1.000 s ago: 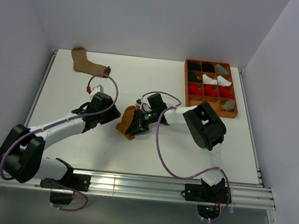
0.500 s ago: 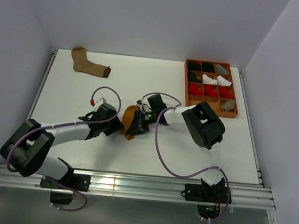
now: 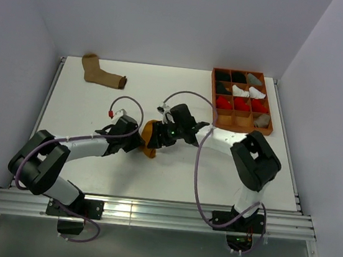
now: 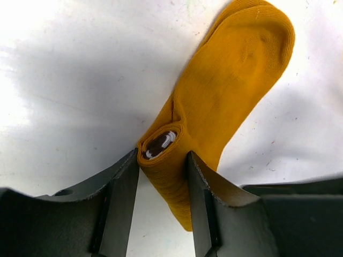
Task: Roll the socks
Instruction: Roll the sock at the center of the board.
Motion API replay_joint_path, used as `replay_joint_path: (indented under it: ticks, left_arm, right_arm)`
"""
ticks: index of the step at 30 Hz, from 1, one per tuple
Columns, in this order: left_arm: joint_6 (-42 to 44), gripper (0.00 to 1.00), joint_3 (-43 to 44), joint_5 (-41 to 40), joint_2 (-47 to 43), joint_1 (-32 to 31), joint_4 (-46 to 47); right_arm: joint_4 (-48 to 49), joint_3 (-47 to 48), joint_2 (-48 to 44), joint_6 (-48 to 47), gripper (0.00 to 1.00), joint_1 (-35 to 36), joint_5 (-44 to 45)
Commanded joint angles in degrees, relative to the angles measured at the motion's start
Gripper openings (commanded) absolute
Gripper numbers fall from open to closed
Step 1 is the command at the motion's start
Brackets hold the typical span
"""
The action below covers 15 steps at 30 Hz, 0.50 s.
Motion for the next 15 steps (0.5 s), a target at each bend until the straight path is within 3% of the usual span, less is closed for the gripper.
replay_joint_path:
  ticks: [1,8,15]
  left_arm:
    - [5.3,0.46,1.0,-2.3,2.5,-0.2,-7.4]
    - [9.7,0.46,4.3,-1.4,5.0,-0.2,-8.9]
    - [14.7,0.45,7.4,-0.4,8.5,0.5,-9.4]
  right_arm:
    - [-0.3,-2.1,-7.0,-11.6,0.60,3.0,16.2]
    - [7.7,-7.5,-11.1,-21.9,0.63,14.0,36.6]
    - [14.3,-9.7,-9.7,-27.3,0.63,22.4,50.2]
